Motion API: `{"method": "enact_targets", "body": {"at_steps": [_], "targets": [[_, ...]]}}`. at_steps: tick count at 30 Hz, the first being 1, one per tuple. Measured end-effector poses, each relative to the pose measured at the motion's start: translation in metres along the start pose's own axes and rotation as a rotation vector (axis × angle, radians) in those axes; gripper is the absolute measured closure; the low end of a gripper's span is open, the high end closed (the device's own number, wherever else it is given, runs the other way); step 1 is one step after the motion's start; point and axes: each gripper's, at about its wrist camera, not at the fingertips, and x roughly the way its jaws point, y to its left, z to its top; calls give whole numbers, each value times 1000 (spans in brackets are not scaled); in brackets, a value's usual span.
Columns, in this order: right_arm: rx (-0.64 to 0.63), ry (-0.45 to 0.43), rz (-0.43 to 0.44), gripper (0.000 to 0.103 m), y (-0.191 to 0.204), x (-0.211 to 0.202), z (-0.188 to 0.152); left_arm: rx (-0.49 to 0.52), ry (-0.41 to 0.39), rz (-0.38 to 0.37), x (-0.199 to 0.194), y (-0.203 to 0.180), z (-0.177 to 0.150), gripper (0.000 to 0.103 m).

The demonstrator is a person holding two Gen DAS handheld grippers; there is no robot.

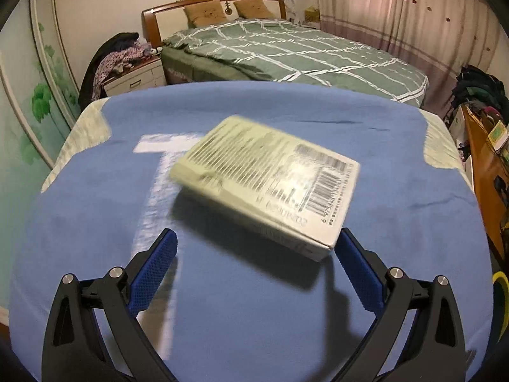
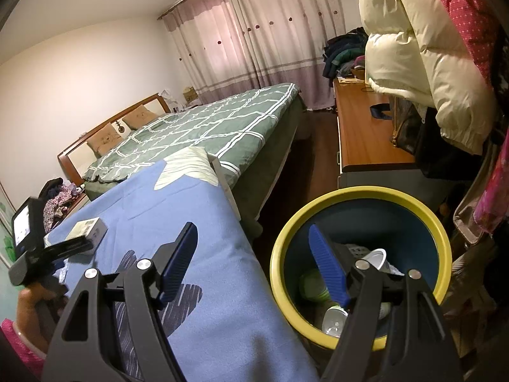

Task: Collect trash
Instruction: 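Lower the left gripper onto the small white box and grasp it, then carry the white box over the bin and open the left gripper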

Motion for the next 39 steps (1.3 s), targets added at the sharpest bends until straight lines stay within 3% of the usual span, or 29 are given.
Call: {"method": "enact_targets", "body": {"at_steps": [7, 11, 15, 18, 22, 34, 39], "targets": [[-5, 0, -3, 34, 2, 0, 0, -93, -4, 104, 1, 90, 0, 5], [-13, 0, -7, 34, 5, 2, 0, -135, -12, 83, -3, 114, 5, 5], [-13, 1, -9, 34, 6, 2, 0, -83, -59, -5, -16, 92, 15, 5], [-12, 0, -8, 34, 6, 2, 0, -47, -22, -44, -7, 70, 27, 5], [-14, 3, -6, 34, 6, 2, 0, -43, 25, -7, 13, 60, 46, 5], [12, 29, 6, 34, 0, 7, -1, -44, 123, -12, 61, 54, 80, 5], [3, 27, 1, 34, 2, 6, -2, -50, 130, -17, 72, 52, 91, 28]]}}
